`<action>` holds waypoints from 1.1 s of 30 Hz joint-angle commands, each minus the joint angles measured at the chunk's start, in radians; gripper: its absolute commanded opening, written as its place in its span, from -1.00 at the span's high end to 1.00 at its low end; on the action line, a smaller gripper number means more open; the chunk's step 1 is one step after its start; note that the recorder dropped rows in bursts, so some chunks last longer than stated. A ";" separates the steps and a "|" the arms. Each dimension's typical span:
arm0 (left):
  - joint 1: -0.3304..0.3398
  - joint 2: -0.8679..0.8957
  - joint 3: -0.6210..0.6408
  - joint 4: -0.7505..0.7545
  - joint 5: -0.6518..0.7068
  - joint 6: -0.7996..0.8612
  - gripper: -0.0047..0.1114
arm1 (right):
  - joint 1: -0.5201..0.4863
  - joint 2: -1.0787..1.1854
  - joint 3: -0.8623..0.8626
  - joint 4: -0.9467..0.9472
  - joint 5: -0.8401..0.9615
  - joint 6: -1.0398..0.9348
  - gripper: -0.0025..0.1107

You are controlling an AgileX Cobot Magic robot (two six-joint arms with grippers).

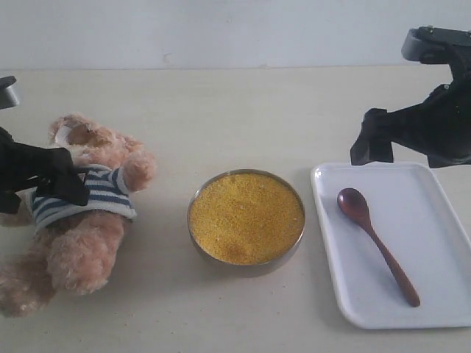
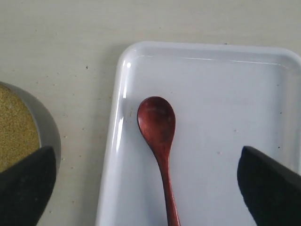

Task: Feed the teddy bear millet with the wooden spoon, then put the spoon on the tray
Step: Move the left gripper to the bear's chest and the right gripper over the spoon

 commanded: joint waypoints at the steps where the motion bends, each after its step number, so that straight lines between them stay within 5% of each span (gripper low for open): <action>1: -0.027 0.041 0.001 -0.029 -0.024 -0.017 -0.95 | 0.002 -0.009 0.001 0.006 -0.020 0.001 -0.75; 9: -0.101 0.211 0.001 0.048 -0.130 -0.115 -0.83 | 0.002 -0.009 0.003 -0.046 0.084 0.011 -0.70; 11: -0.101 0.233 0.001 0.139 -0.126 -0.157 -0.40 | 0.002 -0.009 0.003 -0.111 0.169 0.025 -0.67; 14: -0.101 0.234 0.000 0.159 -0.126 -0.124 0.86 | 0.002 -0.009 0.003 -0.124 0.214 0.032 -0.66; 22: -0.124 0.139 -0.060 0.297 -0.010 0.013 0.85 | 0.002 0.026 0.100 -0.184 0.161 0.010 -0.66; 33: -0.202 0.090 -0.032 0.403 -0.110 0.171 0.85 | 0.056 0.172 0.118 -0.189 0.076 -0.018 -0.66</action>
